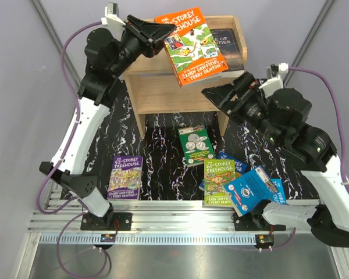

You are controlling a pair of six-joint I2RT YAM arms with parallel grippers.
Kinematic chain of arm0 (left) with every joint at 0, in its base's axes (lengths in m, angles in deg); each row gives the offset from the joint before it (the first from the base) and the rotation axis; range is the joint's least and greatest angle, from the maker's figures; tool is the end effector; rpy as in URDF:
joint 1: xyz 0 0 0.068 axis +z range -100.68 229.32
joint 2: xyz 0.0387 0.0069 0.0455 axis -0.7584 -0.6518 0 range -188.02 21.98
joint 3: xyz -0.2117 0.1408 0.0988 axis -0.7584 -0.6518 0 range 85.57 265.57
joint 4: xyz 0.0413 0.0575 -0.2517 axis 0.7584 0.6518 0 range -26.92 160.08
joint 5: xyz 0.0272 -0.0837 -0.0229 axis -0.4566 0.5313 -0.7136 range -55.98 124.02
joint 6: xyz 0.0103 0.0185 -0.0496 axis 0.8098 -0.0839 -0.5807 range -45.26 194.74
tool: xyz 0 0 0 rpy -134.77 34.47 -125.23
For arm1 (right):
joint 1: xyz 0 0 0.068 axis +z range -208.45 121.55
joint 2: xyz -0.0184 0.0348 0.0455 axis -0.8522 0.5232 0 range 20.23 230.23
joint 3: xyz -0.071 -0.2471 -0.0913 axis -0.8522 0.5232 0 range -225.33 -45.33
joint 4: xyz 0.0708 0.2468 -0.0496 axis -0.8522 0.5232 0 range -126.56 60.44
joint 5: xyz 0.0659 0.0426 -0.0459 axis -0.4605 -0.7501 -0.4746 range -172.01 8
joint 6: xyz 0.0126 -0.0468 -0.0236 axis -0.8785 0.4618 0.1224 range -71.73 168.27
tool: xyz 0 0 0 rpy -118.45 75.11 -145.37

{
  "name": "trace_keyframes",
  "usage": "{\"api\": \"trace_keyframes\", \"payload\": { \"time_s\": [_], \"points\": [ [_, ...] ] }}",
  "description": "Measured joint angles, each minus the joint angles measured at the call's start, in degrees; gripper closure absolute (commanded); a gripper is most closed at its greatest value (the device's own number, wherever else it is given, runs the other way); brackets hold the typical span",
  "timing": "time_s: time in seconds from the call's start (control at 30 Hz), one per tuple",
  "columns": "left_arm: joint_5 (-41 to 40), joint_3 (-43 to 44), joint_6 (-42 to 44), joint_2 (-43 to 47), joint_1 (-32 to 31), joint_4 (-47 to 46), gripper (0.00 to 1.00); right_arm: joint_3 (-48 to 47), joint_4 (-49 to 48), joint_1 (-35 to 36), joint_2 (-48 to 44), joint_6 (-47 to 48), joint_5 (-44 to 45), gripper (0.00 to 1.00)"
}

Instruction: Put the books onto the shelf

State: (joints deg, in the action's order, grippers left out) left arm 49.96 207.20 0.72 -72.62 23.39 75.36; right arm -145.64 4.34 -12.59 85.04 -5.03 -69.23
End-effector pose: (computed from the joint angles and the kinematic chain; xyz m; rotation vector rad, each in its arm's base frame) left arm 0.2986 -0.1562 0.5690 -0.3627 1.4827 -1.6274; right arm 0.1313 0.1241 0.5333 0.2965 1.7651 1.1042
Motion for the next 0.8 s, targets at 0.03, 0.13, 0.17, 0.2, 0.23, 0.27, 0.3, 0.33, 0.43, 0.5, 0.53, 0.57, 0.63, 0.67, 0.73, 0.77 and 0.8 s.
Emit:
{"api": "trace_keyframes", "payload": {
  "time_s": [0.03, 0.13, 0.17, 0.2, 0.23, 0.27, 0.3, 0.33, 0.43, 0.5, 0.53, 0.57, 0.63, 0.67, 0.73, 0.77, 0.8],
  "points": [
    [0.33, -0.70, -0.74, 0.66, 0.24, -0.87, 1.00, 1.29, -0.72, 0.00, -1.29, -0.59, 0.35, 0.00],
    [1.14, -2.82, -3.08, 2.40, 0.66, -3.41, 1.00, 3.04, -4.44, 0.00, -3.08, -2.01, 1.29, 0.00],
    [1.49, -3.39, -3.78, 2.73, 0.63, -4.00, 1.00, 3.56, -5.90, 0.00, -3.39, -2.32, 1.33, 0.00],
    [1.70, -4.33, -4.39, 3.06, 0.55, -4.94, 1.00, 4.57, -8.22, 0.00, -3.72, -2.73, 1.31, 0.00],
    [1.86, -5.35, -4.92, 3.45, 0.48, -5.60, 1.00, 5.68, -10.23, 0.00, -3.98, -3.19, 1.27, 0.00],
    [1.97, -6.60, -5.55, 3.82, 0.39, -6.10, 1.00, 6.64, -12.20, 0.00, -4.07, -3.65, 1.22, 0.00],
    [2.19, -8.15, -6.23, 4.20, 0.31, -6.86, 1.00, 7.30, -13.77, 0.00, -3.96, -4.15, 1.16, 0.00],
    [2.34, -9.55, -6.84, 4.55, 0.20, -7.41, 1.00, 7.58, -14.97, 0.00, -3.54, -4.59, 1.09, 0.00],
    [2.54, -12.59, -8.50, 4.87, 0.11, -9.03, 1.00, 7.41, -17.53, 0.00, -1.81, -6.01, 0.48, 0.00],
    [2.47, -13.57, -9.70, 4.87, 0.09, -9.60, 1.00, 7.34, -18.10, 0.00, -0.63, -6.80, -0.07, 0.00],
    [2.45, -13.79, -10.16, 4.87, 0.28, -9.92, 1.00, 7.48, -18.53, 0.00, -0.20, -7.19, -0.24, 0.00],
    [2.36, -13.81, -10.43, 4.87, 0.39, -10.36, 1.00, 7.69, -19.02, 0.00, 0.07, -7.56, -0.33, 0.00],
    [2.36, -14.01, -10.75, 5.05, 0.35, -11.41, 1.00, 8.28, -19.69, 0.00, 0.07, -8.24, -0.44, 0.00],
    [2.34, -14.38, -10.95, 5.31, 0.26, -12.04, 1.00, 8.41, -19.91, 0.00, 0.02, -8.48, -0.46, 0.00],
    [2.34, -14.80, -11.32, 5.88, 0.20, -12.79, 1.00, 8.63, -20.44, 0.00, -0.22, -9.03, -0.83, 0.00],
    [2.34, -15.06, -11.45, 6.16, 0.20, -13.07, 1.00, 8.90, -20.83, 0.00, -0.46, -9.29, -1.11, 0.00],
    [2.34, -15.34, -11.56, 6.49, 0.20, -13.44, 1.00, 9.31, -21.33, 0.00, -0.81, -9.55, -1.46, 0.00]
  ]
}}
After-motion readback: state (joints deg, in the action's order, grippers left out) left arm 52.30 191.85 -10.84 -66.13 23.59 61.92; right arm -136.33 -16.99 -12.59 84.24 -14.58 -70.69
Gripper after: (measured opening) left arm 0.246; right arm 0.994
